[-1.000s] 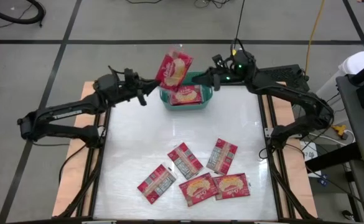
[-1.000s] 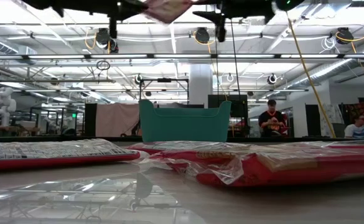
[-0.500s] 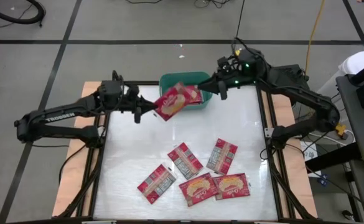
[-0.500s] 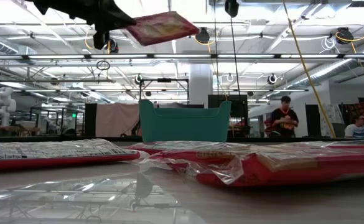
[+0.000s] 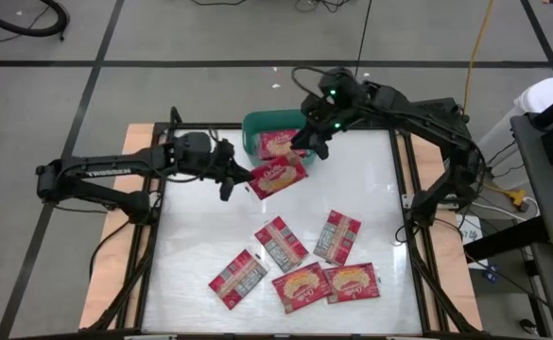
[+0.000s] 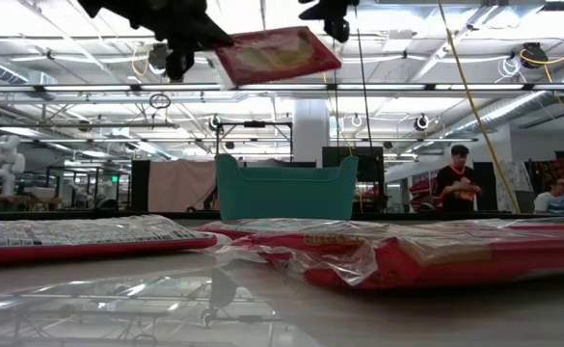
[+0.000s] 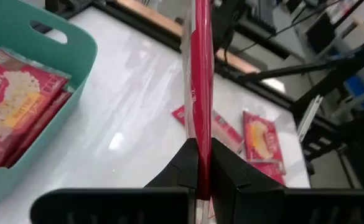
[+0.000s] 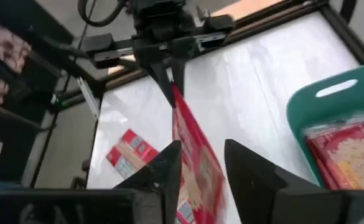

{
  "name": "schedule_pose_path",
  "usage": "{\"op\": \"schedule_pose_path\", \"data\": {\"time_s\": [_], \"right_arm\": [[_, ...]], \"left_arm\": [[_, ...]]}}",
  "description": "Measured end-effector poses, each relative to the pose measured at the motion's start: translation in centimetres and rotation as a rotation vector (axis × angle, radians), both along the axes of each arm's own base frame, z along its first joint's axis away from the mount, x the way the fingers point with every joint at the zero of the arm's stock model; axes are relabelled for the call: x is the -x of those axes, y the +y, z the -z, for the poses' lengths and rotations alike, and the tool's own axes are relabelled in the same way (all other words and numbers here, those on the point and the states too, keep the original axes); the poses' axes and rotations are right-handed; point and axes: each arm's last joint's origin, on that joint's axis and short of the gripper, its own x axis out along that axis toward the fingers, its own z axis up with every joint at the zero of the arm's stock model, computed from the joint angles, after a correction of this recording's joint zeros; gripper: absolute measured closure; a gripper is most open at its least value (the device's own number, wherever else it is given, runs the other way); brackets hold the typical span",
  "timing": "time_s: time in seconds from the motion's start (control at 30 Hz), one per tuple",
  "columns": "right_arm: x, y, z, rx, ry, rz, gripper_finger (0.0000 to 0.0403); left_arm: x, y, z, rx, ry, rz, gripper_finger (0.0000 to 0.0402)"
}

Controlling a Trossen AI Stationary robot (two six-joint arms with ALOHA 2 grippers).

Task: Sort popcorn bags into baskets
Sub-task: Put the red popcorn pack into the green bin

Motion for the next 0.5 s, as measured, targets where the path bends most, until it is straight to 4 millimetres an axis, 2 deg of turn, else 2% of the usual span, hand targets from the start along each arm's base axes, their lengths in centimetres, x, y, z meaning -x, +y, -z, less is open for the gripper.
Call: {"op": "schedule_pose_path", "data": {"time_s": [0.3,0.4,0.5], "right_arm": [[-1.3,-0.2,3.0,0.061,0.138,-0.112,0.0237],[-1.5,-0.3,4.3,0.065,0.181,-0.144,0.0242],[-1.6,-0.2,4.9,0.063,0.181,-0.179,0.0271]], "left_arm": [[-1.8,0.4,0.0,-0.053,0.047,0.028,0.0385],[-1.8,0.5,-0.2,-0.074,0.041,0.036,0.0382],[-1.8,0.6,-0.1,-0.079,0.051,0.036,0.0383]]}}
